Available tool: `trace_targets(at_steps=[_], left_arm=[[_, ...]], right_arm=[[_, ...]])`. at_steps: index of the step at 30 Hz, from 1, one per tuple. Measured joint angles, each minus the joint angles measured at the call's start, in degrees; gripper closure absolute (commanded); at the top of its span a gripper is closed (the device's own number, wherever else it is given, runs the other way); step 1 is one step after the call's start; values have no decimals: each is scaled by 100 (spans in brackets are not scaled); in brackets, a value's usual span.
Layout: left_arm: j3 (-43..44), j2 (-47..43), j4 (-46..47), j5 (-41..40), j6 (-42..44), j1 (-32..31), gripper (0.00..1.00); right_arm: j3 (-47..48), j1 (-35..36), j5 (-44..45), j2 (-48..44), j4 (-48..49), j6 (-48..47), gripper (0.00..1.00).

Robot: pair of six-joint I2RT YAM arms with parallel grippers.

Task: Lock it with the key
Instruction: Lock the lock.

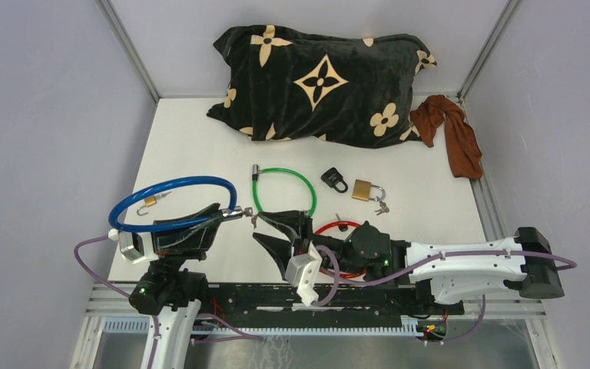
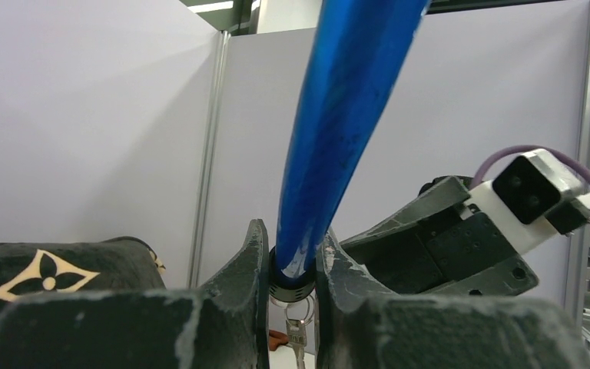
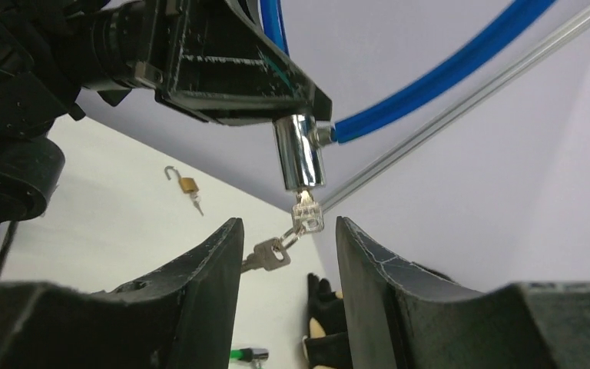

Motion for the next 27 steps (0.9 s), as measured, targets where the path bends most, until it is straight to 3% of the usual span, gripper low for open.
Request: trace_targets(at_steps=[9,16,27], left_arm=[[0,0,0,2,0,0,98],[0,0,0,2,0,0,98],[0,0,-2,4,0,0,98]], right_arm=[[101,352,717,520,284,-1209,55],[295,352,1036,748,247,-1537,57],[487,352,1346,933,249,-1816,71]])
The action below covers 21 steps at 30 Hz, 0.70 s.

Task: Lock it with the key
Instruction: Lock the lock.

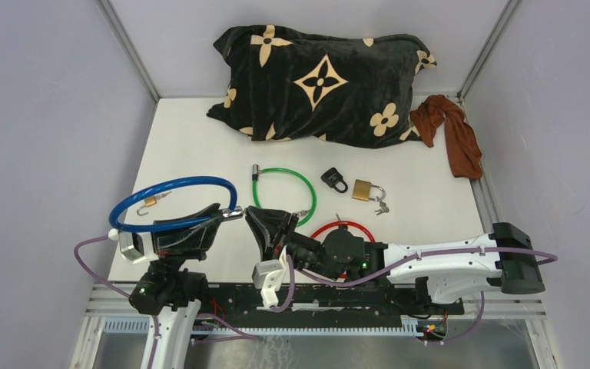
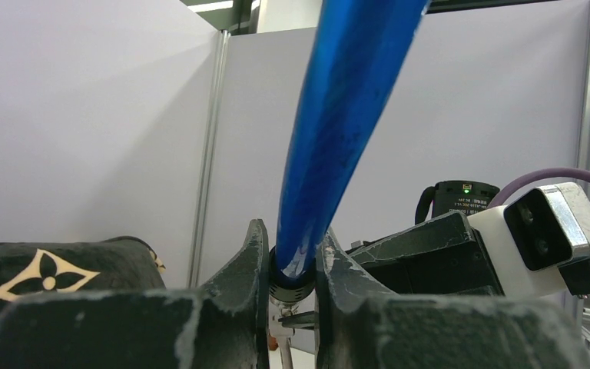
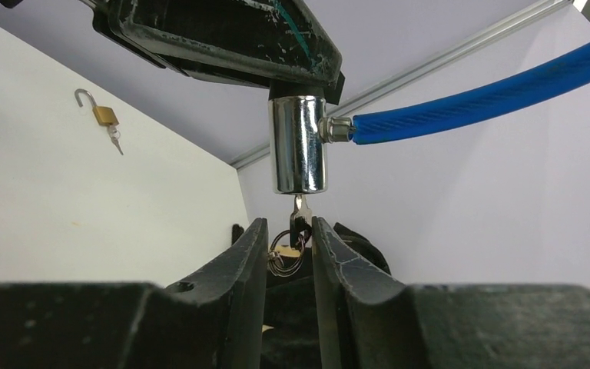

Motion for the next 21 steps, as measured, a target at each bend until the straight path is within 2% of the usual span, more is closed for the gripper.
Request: trace_targets(at_steps=[7,13,18,21], left_arm=[[0,0,-2,9,0,0,98],[0,0,0,-61,0,0,98],[0,0,4,-61,0,0,98],[0,0,7,17,2,0,98]], right_arm=[[59,0,105,13,-28,-63,100],[282,-15,57,13,-404,33,99],[400,-33,11,11,-643,275,55],[472,-26,-44,4,-820,503,40]])
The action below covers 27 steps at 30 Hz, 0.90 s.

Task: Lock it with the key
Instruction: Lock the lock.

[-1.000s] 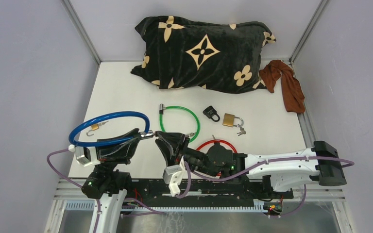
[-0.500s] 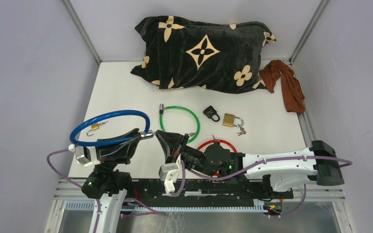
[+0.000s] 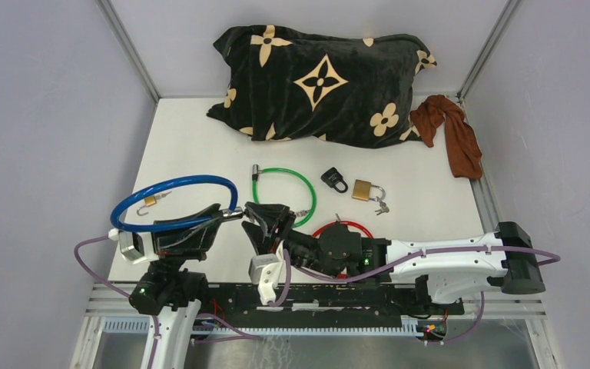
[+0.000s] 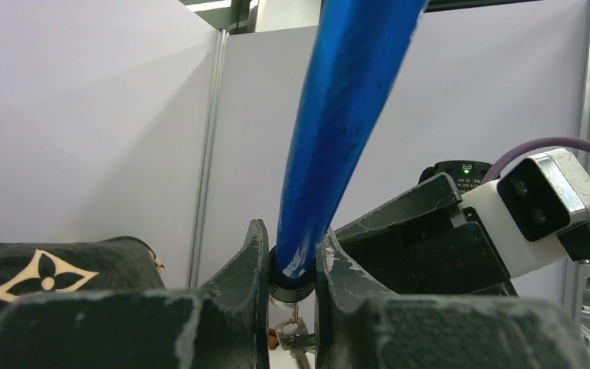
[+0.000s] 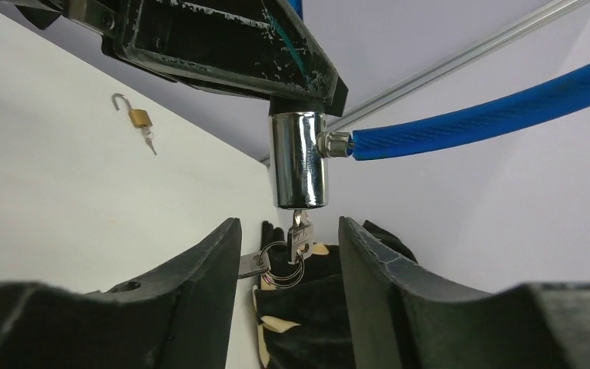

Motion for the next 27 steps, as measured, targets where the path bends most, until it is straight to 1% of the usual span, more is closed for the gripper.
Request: trace_targets(at_steps=[4,7,9,11,13,15,19,20,23,24,25,26,27], left_arm=[[0,0,13,24,-2,0,98],[0,0,13,24,-2,0,98],[0,0,13,24,-2,0,98],[0,0,13,20,-2,0,98],[0,0,15,24,-2,0,98],[0,0,13,26,-2,0,98],[0,0,15,24,-2,0,98],[0,0,13,24,-2,0,98],[0,0,13,26,-2,0,98],[0,0,11,24,-2,0,98],[0,0,-15,26,26,0,98],[-15,0,-59,9,28,4,98],[-35,0,-87,-7,26,7,98]], right_arm=[[24,-28,-48,-136,-291,343,28],[291,-212,-358,-223,-732,868,12],[723,-437,-752,-201,-1082,1357,10],[1193,-647,-1126,-153,-1318,1805,12],[1648,-815,-1475,-76,-1342,2293,15],[1921,-968,-1740,-39,-1252,2758,20],[2083,-1180,-2100,37,-922,3532,35],[2109,-1207,-2162,90,-863,3644,43],[2214,-1224,-2361,356,-763,3921,80],[2216,-1224,-2463,450,-734,4052,91],[2210,-1224,-2507,522,-706,4133,98],[2190,-1220,-2599,573,-605,4232,100],[2105,-1217,-2656,579,-452,4356,100]])
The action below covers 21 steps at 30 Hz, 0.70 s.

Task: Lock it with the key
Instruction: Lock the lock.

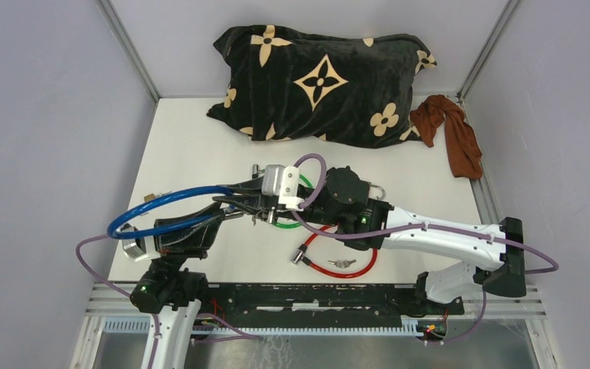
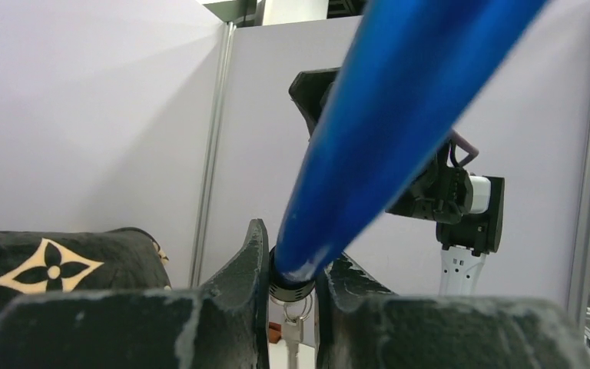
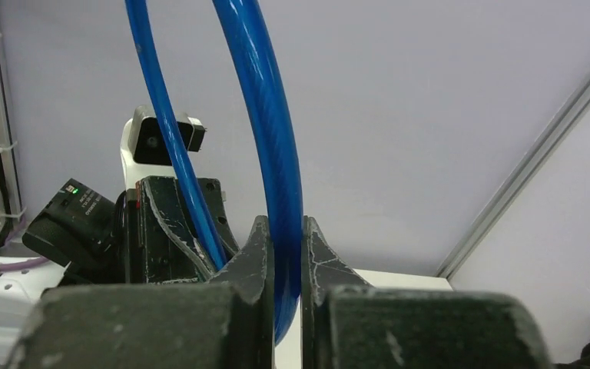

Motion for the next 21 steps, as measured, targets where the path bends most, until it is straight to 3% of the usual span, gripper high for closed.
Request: trace_targets(at_steps=[11,21], left_arm=[[-20,0,-11,31,0,-2,98],[-20,0,-2,28,42,-7,98]], right_arm=[[-1069,-166,-310,-249,1602,756,100],[-555,-258,-334,-251,874,664,100]])
